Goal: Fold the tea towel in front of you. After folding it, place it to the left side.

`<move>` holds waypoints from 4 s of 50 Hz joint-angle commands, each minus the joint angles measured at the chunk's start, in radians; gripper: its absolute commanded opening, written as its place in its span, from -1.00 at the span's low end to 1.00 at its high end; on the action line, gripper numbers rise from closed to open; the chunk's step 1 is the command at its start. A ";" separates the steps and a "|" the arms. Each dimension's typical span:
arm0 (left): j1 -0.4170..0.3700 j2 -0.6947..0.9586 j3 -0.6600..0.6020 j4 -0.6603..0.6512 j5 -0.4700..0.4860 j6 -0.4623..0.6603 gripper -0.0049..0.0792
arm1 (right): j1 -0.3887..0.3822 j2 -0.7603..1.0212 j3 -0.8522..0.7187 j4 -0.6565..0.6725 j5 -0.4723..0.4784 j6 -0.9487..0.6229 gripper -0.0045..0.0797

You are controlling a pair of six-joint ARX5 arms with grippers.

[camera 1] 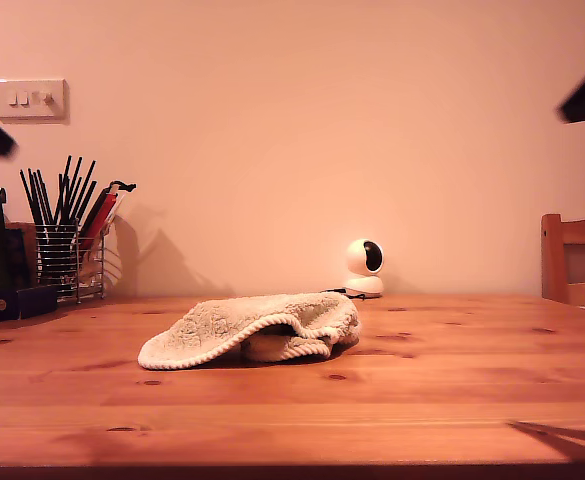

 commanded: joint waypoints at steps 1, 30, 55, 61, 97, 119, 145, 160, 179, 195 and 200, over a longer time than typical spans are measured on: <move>-0.033 0.039 0.015 0.015 -0.015 0.060 -0.90 | 0.030 0.043 0.031 0.033 0.005 -0.045 -0.89; -0.261 0.440 0.179 0.205 -0.272 0.382 0.14 | 0.332 0.406 0.140 0.312 0.316 -0.438 -0.10; -0.358 0.801 0.286 0.402 -0.345 0.428 0.14 | 0.391 0.536 0.142 0.430 0.389 -0.479 -0.10; -0.390 0.883 0.309 0.484 -0.399 0.421 0.14 | 0.391 0.536 0.142 0.451 0.389 -0.478 -0.10; -0.425 1.158 0.431 0.673 -0.556 0.419 0.14 | 0.391 0.536 0.145 0.485 0.415 -0.452 -0.10; -0.427 1.140 0.460 0.645 -0.687 0.425 -0.43 | 0.391 0.536 0.168 0.478 0.415 -0.452 -0.10; -0.446 0.985 0.460 0.515 -0.653 0.429 -0.94 | 0.391 0.548 0.168 0.477 0.406 -0.452 -0.10; -0.477 0.887 0.460 0.394 -0.568 0.401 -0.94 | 0.444 0.622 0.168 0.512 0.370 -0.425 -0.10; -0.523 0.852 0.525 0.255 -0.529 0.332 -0.94 | 0.500 0.743 0.172 0.599 0.390 -0.325 -0.10; -0.535 0.834 0.635 0.097 -0.443 0.260 -0.94 | 0.499 0.795 0.189 0.681 0.446 -0.298 -0.10; -0.540 0.829 0.659 0.074 -0.422 0.238 -0.94 | 0.499 0.805 0.208 0.683 0.446 -0.270 -0.10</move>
